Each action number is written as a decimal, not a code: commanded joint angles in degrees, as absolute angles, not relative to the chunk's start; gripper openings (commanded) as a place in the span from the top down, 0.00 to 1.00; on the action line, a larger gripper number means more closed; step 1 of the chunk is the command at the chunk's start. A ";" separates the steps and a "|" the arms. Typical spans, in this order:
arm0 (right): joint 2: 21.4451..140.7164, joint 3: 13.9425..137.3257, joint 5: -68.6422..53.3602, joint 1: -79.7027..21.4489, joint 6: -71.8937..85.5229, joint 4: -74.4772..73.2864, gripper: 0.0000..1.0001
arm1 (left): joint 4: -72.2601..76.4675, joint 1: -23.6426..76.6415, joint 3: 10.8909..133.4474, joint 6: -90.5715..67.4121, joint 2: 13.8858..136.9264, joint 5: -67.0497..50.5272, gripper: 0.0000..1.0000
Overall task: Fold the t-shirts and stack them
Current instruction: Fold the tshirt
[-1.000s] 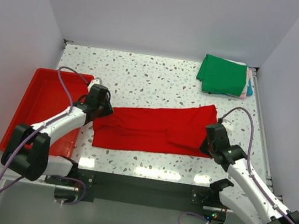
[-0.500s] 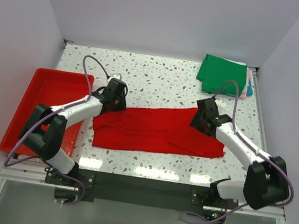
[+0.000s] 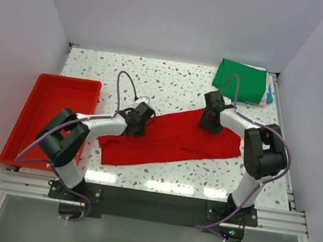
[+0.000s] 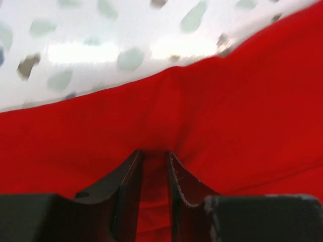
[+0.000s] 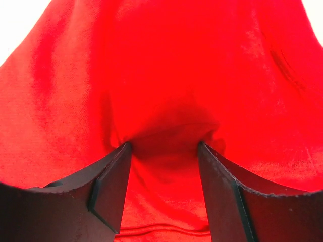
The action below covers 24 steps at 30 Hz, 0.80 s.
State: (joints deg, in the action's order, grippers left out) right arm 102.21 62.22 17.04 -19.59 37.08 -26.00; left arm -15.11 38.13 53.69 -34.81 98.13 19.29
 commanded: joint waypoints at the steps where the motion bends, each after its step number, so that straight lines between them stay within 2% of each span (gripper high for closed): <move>1: 108.27 66.26 13.10 -20.56 33.49 -23.64 0.42 | -18.46 38.93 46.16 -40.86 91.51 20.31 0.70; 4: 112.84 71.79 11.78 -23.11 29.72 -24.70 0.42 | -19.68 41.47 40.88 -46.65 84.13 18.99 0.71; 10: 126.78 94.89 9.76 -30.66 18.74 -31.81 0.40 | -22.68 51.58 37.35 -59.93 73.75 18.81 0.68; 11: 129.26 102.49 7.75 -31.54 17.15 -33.82 0.40 | -22.50 53.59 37.53 -61.86 73.39 18.46 0.65; 13: 135.66 109.30 7.12 -34.18 12.23 -34.80 0.38 | -21.28 54.49 38.75 -62.05 73.04 17.67 0.62; 17: 143.15 128.53 8.61 -35.86 6.51 -42.16 0.25 | -21.00 54.23 44.27 -57.94 72.69 21.69 0.45; 18: 143.35 130.32 11.66 -35.69 6.50 -42.97 0.18 | -21.61 53.71 45.86 -57.14 73.03 22.84 0.43; 21: 137.31 128.60 14.58 -34.55 8.16 -41.32 0.07 | -22.68 49.06 50.44 -52.57 74.70 23.91 0.42; 24: 127.23 120.35 15.20 -32.35 14.03 -38.15 0.07 | -21.70 43.34 53.86 -45.98 78.72 22.93 0.49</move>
State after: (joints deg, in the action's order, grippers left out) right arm 140.18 124.25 11.73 -36.23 10.41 -38.11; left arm -22.63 47.57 49.45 -53.25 75.16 20.34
